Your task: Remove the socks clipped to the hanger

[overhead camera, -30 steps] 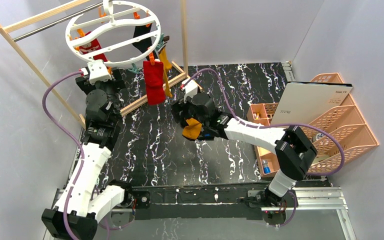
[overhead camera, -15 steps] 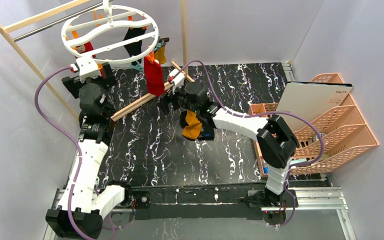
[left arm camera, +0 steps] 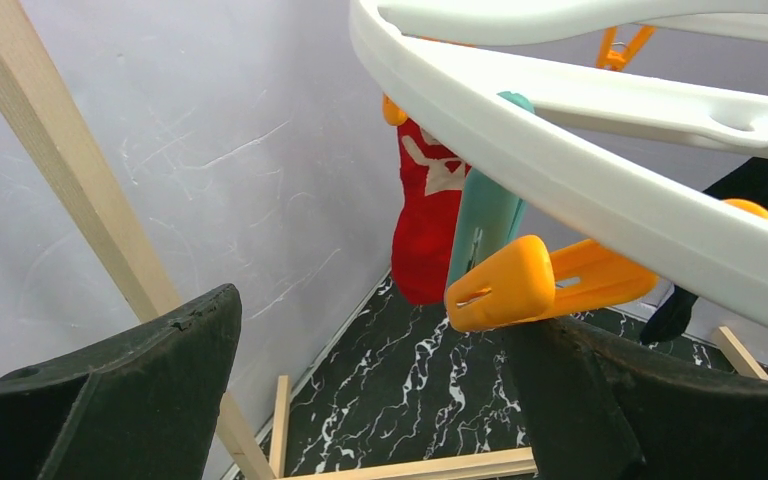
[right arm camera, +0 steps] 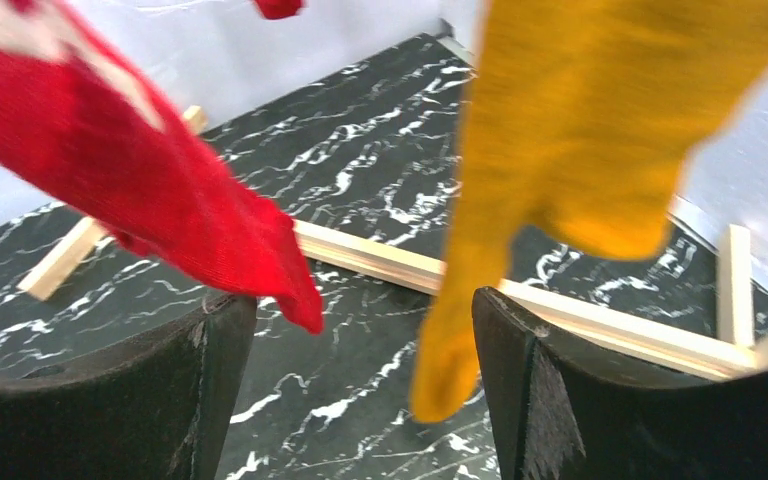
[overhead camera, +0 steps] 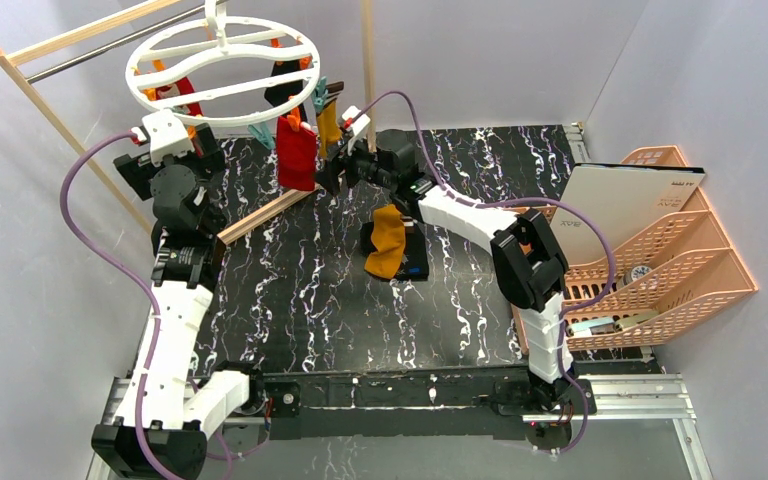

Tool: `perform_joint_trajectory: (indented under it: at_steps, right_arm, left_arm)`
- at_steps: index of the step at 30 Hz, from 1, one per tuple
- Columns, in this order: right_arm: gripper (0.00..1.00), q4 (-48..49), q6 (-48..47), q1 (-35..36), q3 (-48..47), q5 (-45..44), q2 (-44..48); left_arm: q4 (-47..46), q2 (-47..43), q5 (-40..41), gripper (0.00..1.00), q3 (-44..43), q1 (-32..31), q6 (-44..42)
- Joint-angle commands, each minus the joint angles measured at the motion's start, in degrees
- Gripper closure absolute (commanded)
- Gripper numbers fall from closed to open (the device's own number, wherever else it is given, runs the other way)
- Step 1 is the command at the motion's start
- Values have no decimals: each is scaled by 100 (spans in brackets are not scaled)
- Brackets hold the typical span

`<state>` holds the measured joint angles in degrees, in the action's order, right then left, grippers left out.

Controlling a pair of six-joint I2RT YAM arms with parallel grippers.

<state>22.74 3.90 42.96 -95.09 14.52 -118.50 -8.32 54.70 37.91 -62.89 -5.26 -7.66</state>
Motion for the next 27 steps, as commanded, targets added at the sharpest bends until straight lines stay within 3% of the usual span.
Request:
perform_joint_trajectory:
  at_steps: [1,9,13,18,22,27]
  right_arm:
    - [15,11,110,81,-352,616,-12]
    - [23,-8,76,86,133,754,341]
    - [31,-153,71,81,-197,799,113]
    - [32,-119,267,115,-444,972,-85]
    - [41,-195,261,215,-637,982,-251]
    - [44,-272,252,243,-677,1000,-355]
  left_arm:
    - [-11,-51,144,2,-211,68,37]
    - [-43,-92,97,2,-97,103,116]
    - [-15,-91,57,2,-108,119,151]
    - [31,-151,62,2,-172,121,130]
    - [75,-169,66,2,-190,121,158]
    - [114,-183,48,2,-225,124,181]
